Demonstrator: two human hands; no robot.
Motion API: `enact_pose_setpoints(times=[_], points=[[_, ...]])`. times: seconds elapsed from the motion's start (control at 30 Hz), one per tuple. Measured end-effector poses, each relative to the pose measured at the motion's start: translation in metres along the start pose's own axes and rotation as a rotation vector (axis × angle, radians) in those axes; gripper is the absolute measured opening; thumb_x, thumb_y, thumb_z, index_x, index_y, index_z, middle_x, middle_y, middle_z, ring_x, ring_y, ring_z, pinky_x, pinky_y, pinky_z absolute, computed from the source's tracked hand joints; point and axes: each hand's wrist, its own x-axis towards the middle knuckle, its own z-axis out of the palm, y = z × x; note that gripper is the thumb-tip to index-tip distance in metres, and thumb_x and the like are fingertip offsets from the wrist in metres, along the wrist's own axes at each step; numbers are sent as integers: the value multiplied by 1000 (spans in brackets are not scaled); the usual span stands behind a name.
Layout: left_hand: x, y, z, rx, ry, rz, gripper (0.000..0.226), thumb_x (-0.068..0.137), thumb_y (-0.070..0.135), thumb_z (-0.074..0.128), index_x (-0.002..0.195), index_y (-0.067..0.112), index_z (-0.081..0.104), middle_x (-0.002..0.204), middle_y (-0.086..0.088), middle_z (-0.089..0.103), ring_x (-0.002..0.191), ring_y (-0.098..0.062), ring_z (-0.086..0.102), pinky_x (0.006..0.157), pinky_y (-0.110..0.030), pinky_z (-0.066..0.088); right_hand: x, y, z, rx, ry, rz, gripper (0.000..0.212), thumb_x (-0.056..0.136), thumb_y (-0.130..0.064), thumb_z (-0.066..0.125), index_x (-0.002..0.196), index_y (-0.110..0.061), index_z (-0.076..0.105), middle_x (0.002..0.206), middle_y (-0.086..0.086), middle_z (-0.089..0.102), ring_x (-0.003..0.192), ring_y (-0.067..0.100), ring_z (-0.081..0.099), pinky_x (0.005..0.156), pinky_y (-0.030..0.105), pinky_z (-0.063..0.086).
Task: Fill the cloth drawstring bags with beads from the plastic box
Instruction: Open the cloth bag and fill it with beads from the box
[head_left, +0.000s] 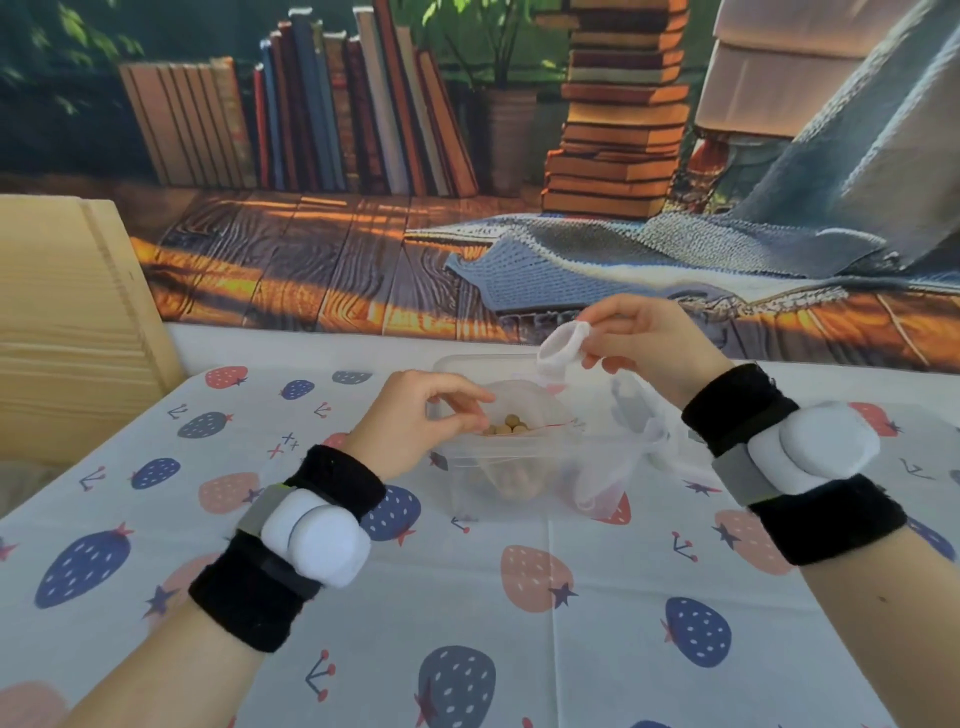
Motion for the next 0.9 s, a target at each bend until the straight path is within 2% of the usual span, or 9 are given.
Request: enact_pose_setpoints(times=[0.1, 0.37, 0.43, 0.53, 0.6, 0.67, 0.73, 0.83, 0.9], points=[[-4, 8, 2, -132, 160, 30, 23, 74, 18, 77, 94, 28, 71, 76, 10, 72, 77, -9, 64, 78, -23, 44, -11, 3, 12, 82, -35, 27, 18, 80, 11, 61, 79, -7, 61, 58, 2, 67, 49, 11, 60, 46, 16, 42], [-18, 12, 10, -245, 309, 27, 5, 75, 15, 77, 78, 16, 75, 72, 6, 72, 65, -8, 61, 62, -22, 46, -17, 10, 41, 15, -111, 25, 17, 78, 7, 67, 76, -9, 63, 58, 3, 67, 49, 11, 57, 47, 18, 40], [-20, 8, 6, -233, 341, 19, 4, 77, 14, 76, 80, 16, 74, 75, 7, 72, 69, -11, 63, 65, -26, 50, -14, 8, 41, -66, -92, -33, 24, 79, 11, 63, 77, -12, 64, 68, 0, 70, 52, 8, 57, 48, 18, 41], [-25, 5, -5, -225, 379, 6, 8, 79, 13, 74, 79, 21, 72, 76, 11, 71, 71, -12, 63, 61, -18, 48, -2, 6, 42, -331, -10, -170, 31, 80, 14, 57, 78, -16, 67, 82, -8, 66, 55, 0, 55, 57, 16, 47], [-31, 3, -13, -217, 380, -4, 8, 80, 13, 72, 79, 21, 71, 78, 10, 70, 73, -13, 63, 60, -18, 46, 5, 4, 47, -405, -123, -137, 25, 83, 11, 57, 81, -10, 69, 79, -7, 65, 56, 2, 59, 61, 17, 52], [-36, 1, -19, -202, 359, -11, 10, 81, 12, 71, 79, 22, 70, 81, 9, 70, 77, -13, 63, 68, -26, 49, 12, 7, 57, -500, -312, -68, 21, 83, 9, 59, 83, -8, 70, 79, 1, 67, 60, 11, 62, 62, 18, 53], [-42, 1, -21, -203, 338, -2, 14, 82, 8, 69, 79, 22, 69, 80, 11, 69, 76, -8, 61, 72, -26, 49, 21, 17, 67, -717, -459, -38, 21, 80, 8, 59, 86, -9, 72, 83, 3, 68, 71, 17, 63, 69, 23, 53], [-51, -2, -21, -203, 306, -1, 12, 82, 6, 67, 79, 18, 68, 79, 7, 69, 75, -6, 60, 72, -28, 48, 33, 32, 77, -967, -648, 59, 24, 82, -2, 58, 100, -13, 70, 92, -6, 63, 92, 21, 61, 89, 32, 50], [-56, -8, -19, -218, 290, -22, 10, 81, 7, 65, 79, 16, 68, 79, 7, 68, 75, -7, 60, 71, -33, 48, 39, 38, 77, -1050, -695, 89, 26, 87, -9, 54, 106, -21, 66, 94, -12, 56, 93, 17, 55, 94, 29, 46]])
